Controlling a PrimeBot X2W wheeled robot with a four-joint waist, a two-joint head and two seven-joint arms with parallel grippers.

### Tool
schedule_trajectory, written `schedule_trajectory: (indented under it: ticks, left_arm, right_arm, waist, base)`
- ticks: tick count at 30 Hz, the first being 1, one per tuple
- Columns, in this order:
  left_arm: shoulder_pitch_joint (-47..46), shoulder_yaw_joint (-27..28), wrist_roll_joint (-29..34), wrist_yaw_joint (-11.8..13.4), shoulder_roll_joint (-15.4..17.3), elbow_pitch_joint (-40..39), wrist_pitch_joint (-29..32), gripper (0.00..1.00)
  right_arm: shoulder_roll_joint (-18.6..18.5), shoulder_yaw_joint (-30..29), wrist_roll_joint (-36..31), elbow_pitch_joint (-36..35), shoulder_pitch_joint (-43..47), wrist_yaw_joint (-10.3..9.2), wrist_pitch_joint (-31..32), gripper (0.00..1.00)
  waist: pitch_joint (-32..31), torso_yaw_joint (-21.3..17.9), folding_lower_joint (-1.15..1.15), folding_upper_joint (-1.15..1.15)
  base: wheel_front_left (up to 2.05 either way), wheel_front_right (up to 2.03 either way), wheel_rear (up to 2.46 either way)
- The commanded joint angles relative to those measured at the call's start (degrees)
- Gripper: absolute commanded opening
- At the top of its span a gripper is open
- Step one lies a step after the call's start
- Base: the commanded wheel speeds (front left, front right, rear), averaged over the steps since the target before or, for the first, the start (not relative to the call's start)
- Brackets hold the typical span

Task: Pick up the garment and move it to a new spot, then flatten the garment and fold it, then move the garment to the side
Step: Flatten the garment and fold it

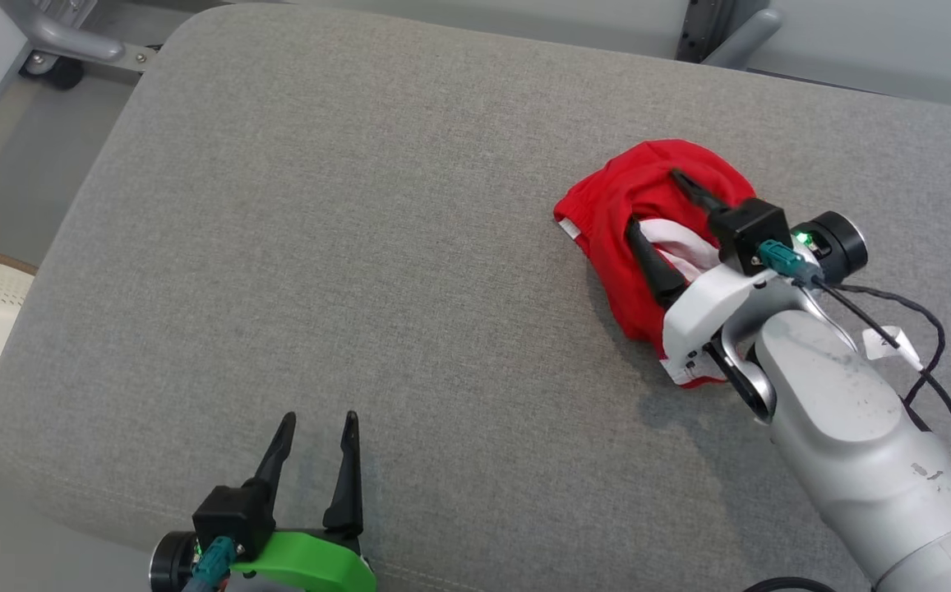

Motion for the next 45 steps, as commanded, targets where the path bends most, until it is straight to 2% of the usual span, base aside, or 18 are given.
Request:
schedule_trajectory:
  ticks: [1, 5, 8, 15, 22, 29, 33, 45]
  left_arm:
    - [-0.04, 0.42, 0.59, 0.0, 0.2, -0.4, 0.03, 1.0]
    - [0.3, 1.26, 1.33, -0.58, 0.22, -1.25, 0.03, 1.0]
    - [-0.11, 1.29, 1.68, -0.97, 0.19, -2.11, 0.03, 1.0]
    - [-2.02, -0.59, 1.99, -1.97, 0.2, -2.99, 0.03, 1.0]
    - [-4.0, -4.03, 2.15, -3.63, 0.21, -1.1, 0.03, 1.0]
    - [-7.49, -7.59, 2.49, -5.03, 0.23, 6.45, 0.03, 1.0]
    - [-10.18, -7.7, 2.39, -4.99, 0.22, 9.89, 0.03, 1.0]
    - [-13.75, -7.11, 0.55, -5.45, 0.24, 13.31, 0.04, 1.0]
  right_arm:
    - [0.24, -0.97, -0.22, -0.8, -0.2, -0.12, -0.38, 1.0]
    - [0.58, -5.64, -0.42, -5.58, 3.47, -0.12, -0.31, 1.0]
    - [0.53, -10.41, -1.38, -11.45, 8.33, -0.12, -0.32, 1.0]
    - [1.12, -17.11, -2.32, -18.53, 18.08, -0.11, -0.33, 1.0]
    - [2.71, -20.38, -2.75, -22.81, 23.64, -0.12, -0.34, 1.0]
    - [4.5, -21.4, -3.01, -25.17, 24.59, -0.11, -0.34, 1.0]
    - [4.6, -21.72, -2.93, -25.86, 23.63, -0.12, -0.34, 1.0]
    - [5.42, -22.67, -3.06, -26.48, 22.72, -0.12, -0.34, 1.0]
  waist:
    - [-0.45, -0.87, 0.0, 0.0]
    - [-2.15, -4.47, 0.0, 0.0]
    - [-3.46, -9.17, 0.0, 0.0]
    - [-4.09, -16.97, 0.0, 0.0]
    - [-2.7, -23.38, 0.0, 0.0]
    - [1.33, -29.15, 0.0, 0.0]
    - [3.39, -31.83, 0.0, 0.0]
    - [5.81, -34.88, 0.0, 0.0]
  base:
    - [0.0, 0.0, 0.0]
    - [0.0, 0.0, 0.0]
    - [0.0, 0.0, 0.0]
    - [0.0, 0.0, 0.0]
    - [0.0, 0.0, 0.0]
    - [0.0, 0.0, 0.0]
    - [0.0, 0.0, 0.0]
    - [0.0, 0.0, 0.0]
